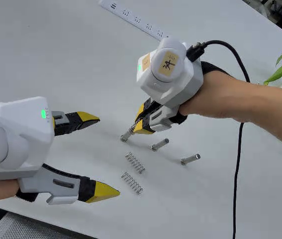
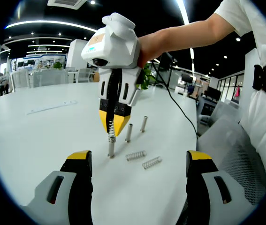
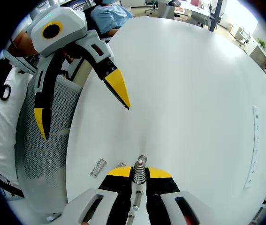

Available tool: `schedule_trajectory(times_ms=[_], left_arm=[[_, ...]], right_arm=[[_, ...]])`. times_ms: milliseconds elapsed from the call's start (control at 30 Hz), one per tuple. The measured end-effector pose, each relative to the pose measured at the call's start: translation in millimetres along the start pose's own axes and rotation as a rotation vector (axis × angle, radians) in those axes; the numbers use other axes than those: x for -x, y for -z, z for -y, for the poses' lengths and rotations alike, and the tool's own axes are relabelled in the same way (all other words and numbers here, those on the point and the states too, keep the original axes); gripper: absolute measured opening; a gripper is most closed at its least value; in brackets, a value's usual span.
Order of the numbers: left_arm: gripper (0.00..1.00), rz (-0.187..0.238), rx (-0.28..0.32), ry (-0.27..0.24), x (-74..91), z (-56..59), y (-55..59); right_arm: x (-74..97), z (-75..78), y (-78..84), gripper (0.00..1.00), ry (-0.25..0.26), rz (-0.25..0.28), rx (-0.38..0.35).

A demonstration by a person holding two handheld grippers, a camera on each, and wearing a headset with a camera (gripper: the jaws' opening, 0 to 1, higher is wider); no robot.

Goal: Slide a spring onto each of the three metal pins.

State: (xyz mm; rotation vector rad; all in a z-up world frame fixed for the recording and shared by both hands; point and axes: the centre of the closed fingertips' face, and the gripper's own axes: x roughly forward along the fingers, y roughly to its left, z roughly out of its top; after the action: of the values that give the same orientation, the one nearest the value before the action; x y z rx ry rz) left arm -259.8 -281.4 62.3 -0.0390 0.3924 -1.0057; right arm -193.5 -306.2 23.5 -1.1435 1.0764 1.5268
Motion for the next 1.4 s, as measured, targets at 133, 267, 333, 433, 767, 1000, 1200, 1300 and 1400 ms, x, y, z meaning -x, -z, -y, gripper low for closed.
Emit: schedule_trajectory(times_ms=[133,267,333,433,767,1000,1200,1300,1400], left_arm=[[0.81,0.002,0.003,-0.001,-0.1,-0.9,0.5],[0.81,0.001,0.005,-0.001,-0.1,-1.6,1.1],[0.81,-0.001,0.004,-0.002,-0.1,-1.9,1.4],[0.81,-0.002,0.005,-0.001,-0.2,-1.9,1.9],[0.80,0.001,0.012,0.000,-0.8,-2.1,1.5],[0.80,0.003,0.014,-0.001,-0.3,-2.1,1.4],[0.80,0.003,0.017,-0.003,0.7,-1.9,1.9],[0.80,0.004,0.018,-0.003,0.9,-1.5,1.7],[0.80,0.006,0.019,-0.005,1.3,-1.5,1.0]], right_arm=[[-3.3,2.0,0.6,0.07,0.000,-0.001,0.000],[-4.4,2.8,0.8,0.08,0.002,-0.001,-0.002],[-5.0,3.0,0.2,0.08,0.004,0.002,-0.006],[-6.6,2.9,0.3,0.08,0.005,0.002,-0.002],[-10.9,2.8,0.8,0.08,0.011,0.003,-0.001],[-14.3,2.5,1.1,0.08,0.015,0.000,0.004],[-18.0,2.4,1.6,0.08,0.021,-0.003,0.012],[-20.2,1.5,1.7,0.08,0.021,-0.003,0.012],[-21.4,1.9,1.5,0.08,0.024,-0.001,0.012]])
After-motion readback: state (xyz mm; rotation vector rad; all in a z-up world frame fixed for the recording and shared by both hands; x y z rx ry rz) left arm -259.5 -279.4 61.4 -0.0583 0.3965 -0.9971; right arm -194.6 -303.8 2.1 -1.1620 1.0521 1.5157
